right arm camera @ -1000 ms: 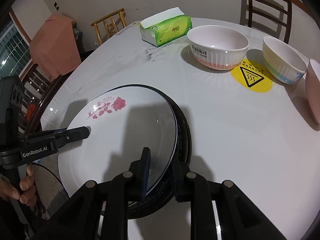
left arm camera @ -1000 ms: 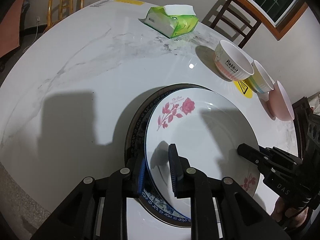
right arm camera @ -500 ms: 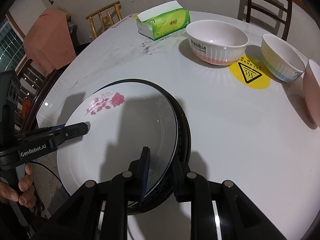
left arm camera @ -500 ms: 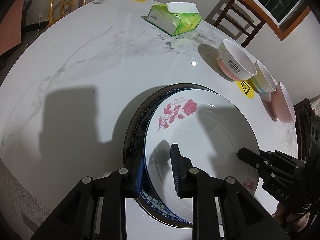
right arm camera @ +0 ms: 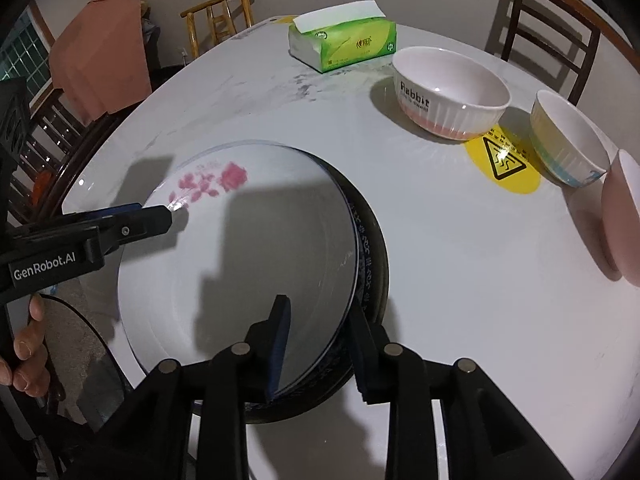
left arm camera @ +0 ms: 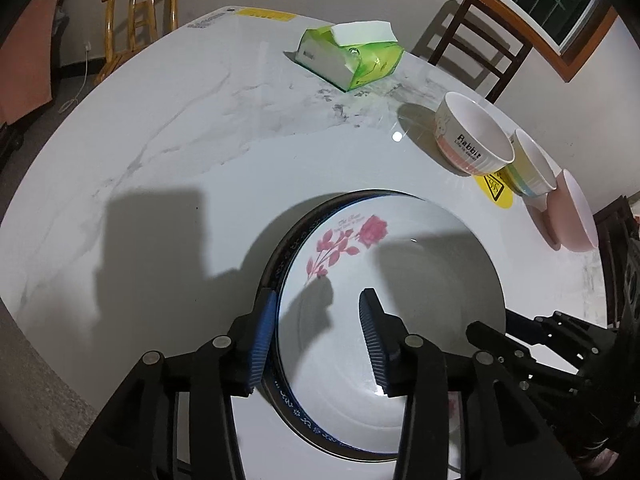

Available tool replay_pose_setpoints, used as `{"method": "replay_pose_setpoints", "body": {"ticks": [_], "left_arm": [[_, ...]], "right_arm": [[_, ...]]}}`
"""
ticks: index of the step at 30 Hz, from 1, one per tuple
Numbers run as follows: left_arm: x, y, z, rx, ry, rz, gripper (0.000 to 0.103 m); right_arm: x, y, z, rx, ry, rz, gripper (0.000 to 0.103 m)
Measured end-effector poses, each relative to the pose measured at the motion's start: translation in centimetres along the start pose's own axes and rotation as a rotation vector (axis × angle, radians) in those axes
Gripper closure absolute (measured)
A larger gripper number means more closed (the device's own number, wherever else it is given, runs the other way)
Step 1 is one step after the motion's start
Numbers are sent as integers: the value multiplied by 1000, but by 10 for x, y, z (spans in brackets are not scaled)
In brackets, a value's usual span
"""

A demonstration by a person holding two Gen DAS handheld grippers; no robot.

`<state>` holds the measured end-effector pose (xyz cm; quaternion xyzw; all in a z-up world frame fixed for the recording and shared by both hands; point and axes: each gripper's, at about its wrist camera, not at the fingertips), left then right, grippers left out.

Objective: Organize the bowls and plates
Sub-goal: 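Open both grippers to release the pink-flowered plate, then move both grippers toward the large pink bowl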

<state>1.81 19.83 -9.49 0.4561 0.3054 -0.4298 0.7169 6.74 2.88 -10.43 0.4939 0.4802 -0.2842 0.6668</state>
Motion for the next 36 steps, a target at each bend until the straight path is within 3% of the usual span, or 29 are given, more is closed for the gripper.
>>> {"method": "replay_pose_setpoints", "body": {"ticks": [9,16,22,31,36], "left_arm": [[-3,4,10,32,36,30,60],[-5,15,43,131,67,66,55],[10,26,102,252,14,48,52],[36,36,219,444,-98,1,33],[47,45,265,481,-146,-18,21]], "right_arm": [[-11,2,12,7,6,50,68],[-22,-2,51,85,-30,70,68],[-37,-20,113,196,-96,67,68],[-69,-42,221,365,-228,80,68],[-78,-40,266,425,-273,91,68]]}}
Point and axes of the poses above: each gripper's, at about its wrist camera, not at the fingertips, and x roughly the way its jaws point, z to its right, y to its top, and after that the axes turned 11 degrees about -y, right-handed
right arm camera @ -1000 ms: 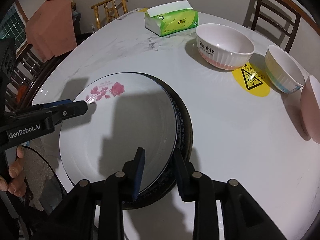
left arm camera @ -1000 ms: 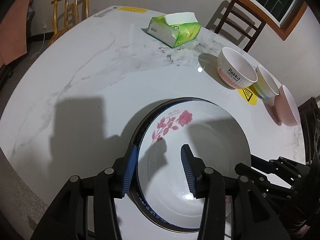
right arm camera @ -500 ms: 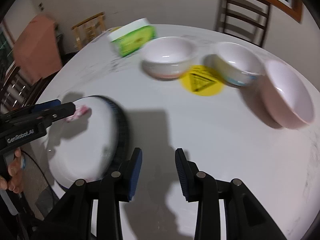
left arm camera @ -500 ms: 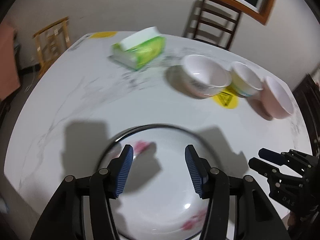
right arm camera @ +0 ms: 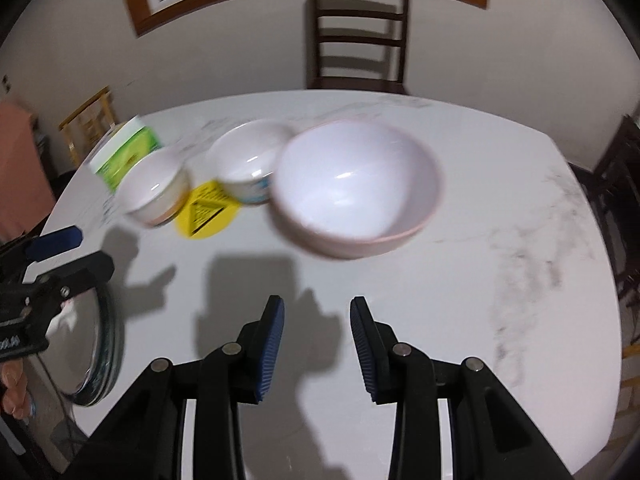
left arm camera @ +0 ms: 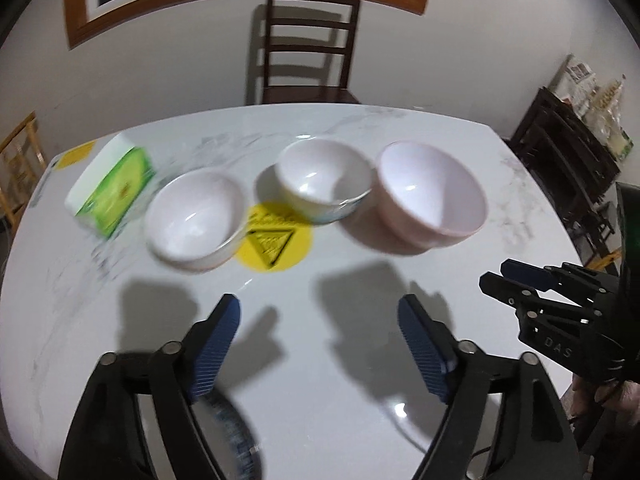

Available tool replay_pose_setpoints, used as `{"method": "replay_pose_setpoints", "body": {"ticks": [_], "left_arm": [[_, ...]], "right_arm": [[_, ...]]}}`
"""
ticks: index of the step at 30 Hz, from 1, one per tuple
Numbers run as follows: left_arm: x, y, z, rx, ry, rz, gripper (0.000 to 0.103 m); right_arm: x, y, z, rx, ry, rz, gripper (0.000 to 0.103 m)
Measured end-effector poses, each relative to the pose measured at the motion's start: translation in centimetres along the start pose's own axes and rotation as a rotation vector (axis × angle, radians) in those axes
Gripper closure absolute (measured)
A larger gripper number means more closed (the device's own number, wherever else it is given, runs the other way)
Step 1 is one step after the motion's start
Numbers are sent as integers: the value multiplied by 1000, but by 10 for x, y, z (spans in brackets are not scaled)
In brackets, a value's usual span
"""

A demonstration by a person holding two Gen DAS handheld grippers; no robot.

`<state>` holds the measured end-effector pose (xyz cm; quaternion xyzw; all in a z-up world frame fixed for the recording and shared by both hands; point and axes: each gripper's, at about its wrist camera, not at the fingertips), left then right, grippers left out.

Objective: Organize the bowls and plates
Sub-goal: 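Move both grippers toward the large pink bowl, then grasp the pink bowl rim with the left gripper while the right gripper grasps it too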

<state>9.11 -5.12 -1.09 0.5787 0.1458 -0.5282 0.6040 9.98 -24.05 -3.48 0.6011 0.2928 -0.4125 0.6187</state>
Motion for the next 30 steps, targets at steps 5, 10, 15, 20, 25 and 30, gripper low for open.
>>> {"method": "replay_pose_setpoints", "body": {"ticks": [5,10,15,20,25,30], "left_arm": [[22,31,21,-19,-52,-33,18],[45,58,28,-85,-106,-77,18],[70,78,28,-174,-137,-109,18],[93,85,28,-232,-126,-136,20],[111,84,24,-260,-125,-167,22],[125,85,23,-274,-112,-179,31]], "right_arm": [[13,24,33,56,-4,-17,68],[34,49,56,103,1,-60,68],[57,65,60,96,0,-101,68],[79,77,59,96,6,-128,68],[95,82,59,93,4,-146,68],[106,83,61,93,12,-157,68]]}}
Point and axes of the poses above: each gripper's, at about its wrist camera, not at the fingertips, and x roughly the way its jaws point, z to its right, y to its top, and after that the axes turned 11 degrees about -y, right-handed
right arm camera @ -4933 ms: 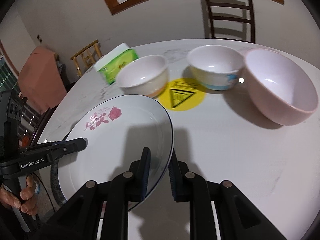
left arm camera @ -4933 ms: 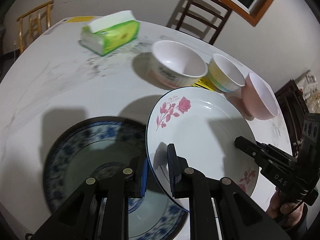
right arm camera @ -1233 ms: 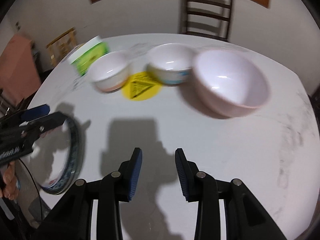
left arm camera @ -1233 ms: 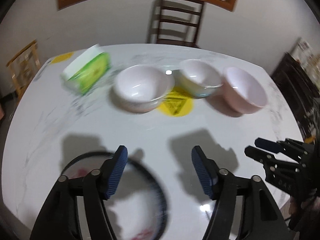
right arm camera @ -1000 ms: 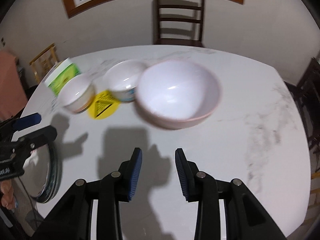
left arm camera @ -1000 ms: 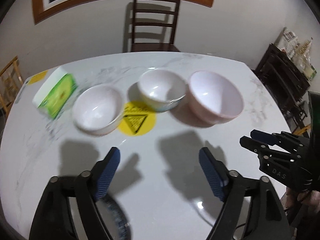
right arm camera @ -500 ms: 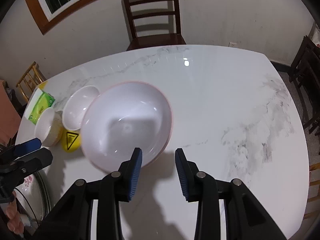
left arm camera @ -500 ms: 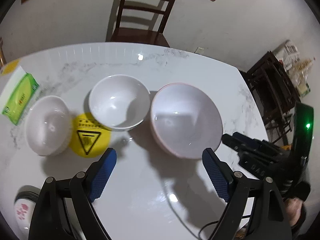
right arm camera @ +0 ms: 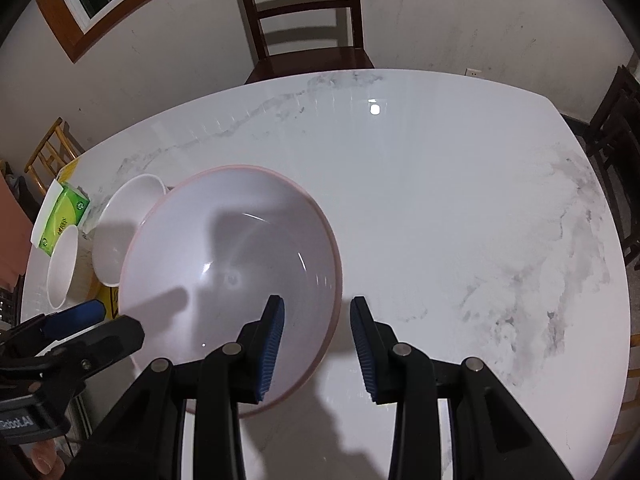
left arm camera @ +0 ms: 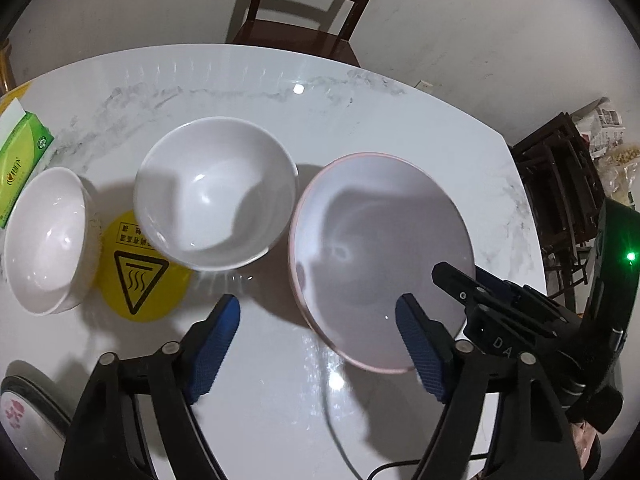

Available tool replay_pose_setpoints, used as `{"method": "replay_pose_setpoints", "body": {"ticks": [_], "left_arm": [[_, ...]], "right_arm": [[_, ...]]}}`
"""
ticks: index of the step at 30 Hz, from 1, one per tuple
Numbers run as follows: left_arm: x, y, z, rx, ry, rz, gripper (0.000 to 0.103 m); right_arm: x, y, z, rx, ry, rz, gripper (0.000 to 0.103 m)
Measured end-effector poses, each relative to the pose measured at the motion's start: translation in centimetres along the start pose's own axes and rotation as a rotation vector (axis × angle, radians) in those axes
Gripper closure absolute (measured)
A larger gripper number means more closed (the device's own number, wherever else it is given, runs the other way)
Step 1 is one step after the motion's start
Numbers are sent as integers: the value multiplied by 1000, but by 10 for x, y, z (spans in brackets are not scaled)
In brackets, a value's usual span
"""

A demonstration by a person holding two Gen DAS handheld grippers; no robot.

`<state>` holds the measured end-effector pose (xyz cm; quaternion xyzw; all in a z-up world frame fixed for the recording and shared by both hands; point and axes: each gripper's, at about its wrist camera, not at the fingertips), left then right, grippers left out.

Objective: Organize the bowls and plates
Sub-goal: 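Grasp the pink bowl rim with the left gripper while the right gripper grasps it too, then carry the pink bowl with both grippers beside the plate stack and lower it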

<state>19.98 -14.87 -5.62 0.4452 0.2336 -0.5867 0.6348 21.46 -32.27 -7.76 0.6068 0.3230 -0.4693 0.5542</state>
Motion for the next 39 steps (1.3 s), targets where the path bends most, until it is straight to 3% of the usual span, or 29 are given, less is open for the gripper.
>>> {"method": "replay_pose_setpoints", "body": {"ticks": [3,11,14,16,19,30,39], "left_arm": [[7,3,-1,-18,-2,-9,38],[22,3,-7,-42,-18,-38,70],[24,4,-8,-33,-9,-35,84],[24,3,-9,-29,1,-29,88],[23,2,-11,-26,-2,-29,88],[2,-18,-13,7,-1,-21,89],[-41,-61,-17,32,18,-15,88]], "right_arm": [[7,1,-1,-7,-2,-10,68],[14,1,-4,-11,8,-8,68],[15,-1,-3,-8,8,-5,75],[16,-2,-2,-1,-1,-6,79],[15,-4,1,5,0,-9,85],[-14,-33,-6,-3,9,-3,85],[-55,-78,-34,-38,16,16,85]]}}
Point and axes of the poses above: each gripper's, at about its wrist camera, not at the fingertips, and x roughly the way its jaws point, z to its right, y to its top, and after that the axes turned 11 degrees about -y, right-handed
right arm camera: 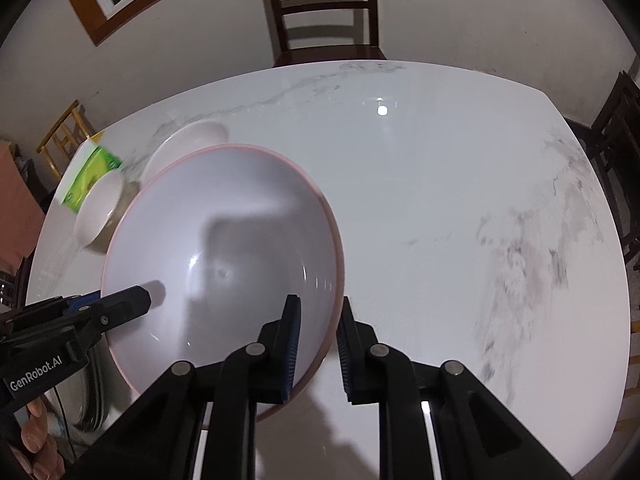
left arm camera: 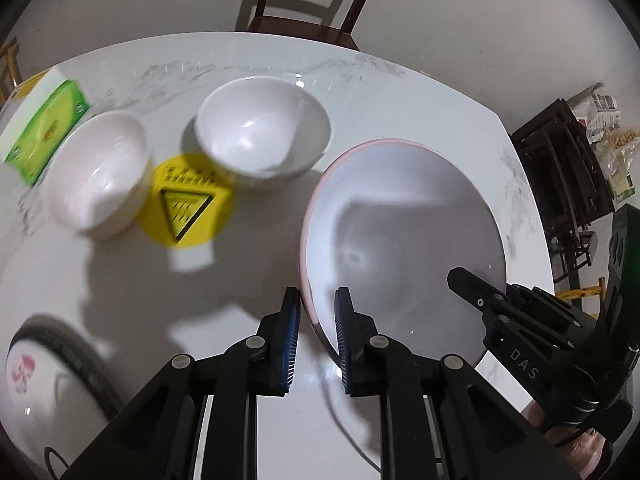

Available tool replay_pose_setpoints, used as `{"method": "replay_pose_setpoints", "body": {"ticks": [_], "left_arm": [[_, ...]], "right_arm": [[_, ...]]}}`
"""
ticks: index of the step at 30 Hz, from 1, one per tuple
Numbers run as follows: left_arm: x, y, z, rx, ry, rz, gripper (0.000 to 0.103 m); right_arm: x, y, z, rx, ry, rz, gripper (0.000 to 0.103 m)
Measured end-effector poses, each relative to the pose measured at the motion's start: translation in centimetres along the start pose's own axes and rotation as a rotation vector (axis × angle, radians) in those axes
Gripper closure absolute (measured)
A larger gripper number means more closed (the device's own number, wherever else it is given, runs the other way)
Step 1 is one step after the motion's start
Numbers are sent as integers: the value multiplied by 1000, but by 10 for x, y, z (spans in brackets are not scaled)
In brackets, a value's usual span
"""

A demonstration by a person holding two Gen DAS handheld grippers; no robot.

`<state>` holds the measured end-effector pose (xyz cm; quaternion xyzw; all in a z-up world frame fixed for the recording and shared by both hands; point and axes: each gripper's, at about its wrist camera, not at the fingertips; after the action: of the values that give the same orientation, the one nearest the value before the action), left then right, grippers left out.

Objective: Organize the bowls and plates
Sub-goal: 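Carry the pink bowl with both grippers beside the plate stack and lower it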

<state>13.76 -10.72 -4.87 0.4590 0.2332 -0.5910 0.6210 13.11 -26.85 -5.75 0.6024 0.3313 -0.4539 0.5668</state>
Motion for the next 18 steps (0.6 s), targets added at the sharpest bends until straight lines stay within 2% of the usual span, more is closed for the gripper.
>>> {"method": "replay_pose_setpoints", "body": {"ticks": [9,18], "left_arm": [[-39,-60,-28,-27,5,-19,88],[-59,-104,-54,-39,43,-10,88]], "right_arm": [[-32,-50,-38,-42,29,7,85],[-33,-92,-73,-75,58,-29,85]]}}
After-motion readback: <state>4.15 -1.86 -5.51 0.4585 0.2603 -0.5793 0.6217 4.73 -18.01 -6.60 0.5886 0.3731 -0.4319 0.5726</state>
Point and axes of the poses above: each gripper's, at about its wrist camera, not at the fingertips, and x roughly the way its jaws point, z to its right, y to its top, and after that the axes turned 11 degrees about -y, right-handed
